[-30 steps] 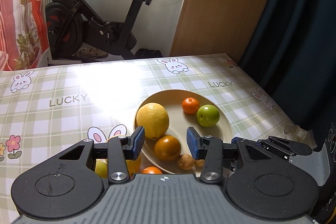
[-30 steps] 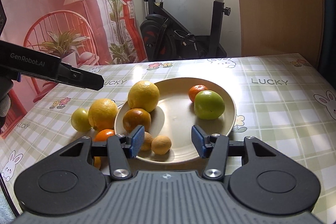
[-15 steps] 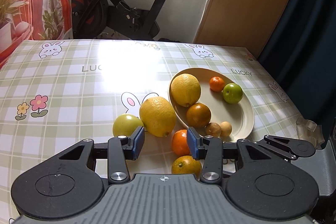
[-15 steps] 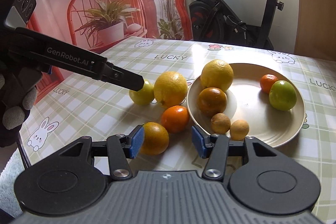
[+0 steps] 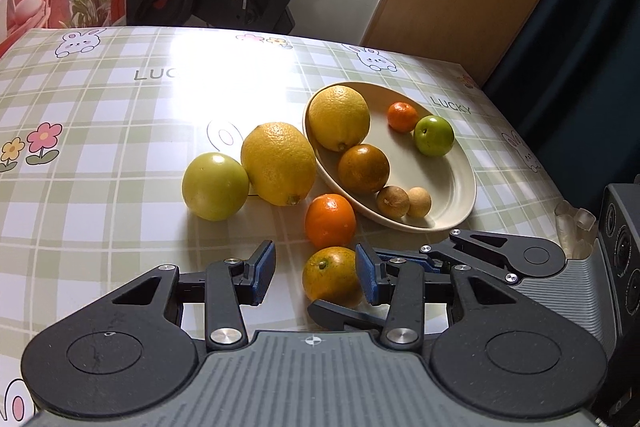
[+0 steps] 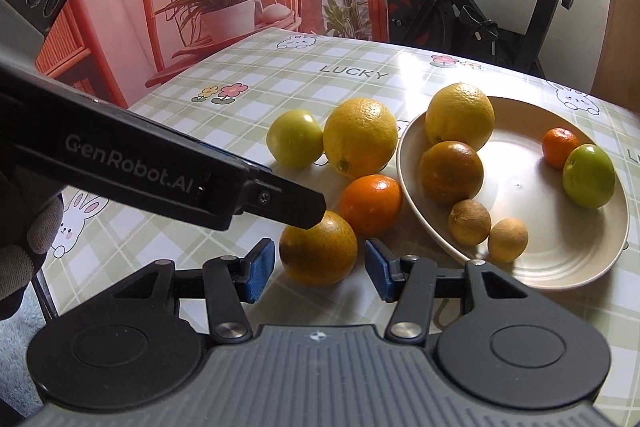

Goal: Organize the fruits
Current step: 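Move the right gripper to the dark orange and close on it, then carry the dark orange over the plate and open the right gripper, then move the right gripper to the bright orange and close on it, then carry the bright orange onto the plate and open the right gripper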

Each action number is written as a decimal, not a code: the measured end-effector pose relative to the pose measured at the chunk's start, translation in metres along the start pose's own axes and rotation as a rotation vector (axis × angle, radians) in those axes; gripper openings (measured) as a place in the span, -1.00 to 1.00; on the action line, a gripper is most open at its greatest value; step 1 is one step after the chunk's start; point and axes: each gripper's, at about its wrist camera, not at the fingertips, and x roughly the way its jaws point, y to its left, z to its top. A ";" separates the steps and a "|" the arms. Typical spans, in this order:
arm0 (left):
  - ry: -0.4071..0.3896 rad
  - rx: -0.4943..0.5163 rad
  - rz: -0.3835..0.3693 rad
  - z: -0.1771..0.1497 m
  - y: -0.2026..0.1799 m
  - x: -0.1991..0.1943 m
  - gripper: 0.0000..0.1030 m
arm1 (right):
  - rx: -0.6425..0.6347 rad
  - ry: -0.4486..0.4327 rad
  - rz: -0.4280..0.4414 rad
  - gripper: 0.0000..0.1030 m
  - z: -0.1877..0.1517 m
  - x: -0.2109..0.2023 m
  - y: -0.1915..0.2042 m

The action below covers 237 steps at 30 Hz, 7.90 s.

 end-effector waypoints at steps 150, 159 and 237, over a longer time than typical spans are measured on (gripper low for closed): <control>-0.039 -0.167 -0.035 0.020 0.030 0.028 -0.15 | 0.004 -0.086 -0.016 -0.09 -0.002 -0.006 -0.017; 0.003 -0.176 -0.052 0.019 0.015 0.052 -0.15 | 0.034 -0.069 -0.011 -0.10 -0.004 -0.001 -0.025; -0.028 0.096 -0.040 -0.003 -0.059 0.031 -0.17 | 0.063 -0.200 -0.072 -0.11 -0.026 -0.045 -0.035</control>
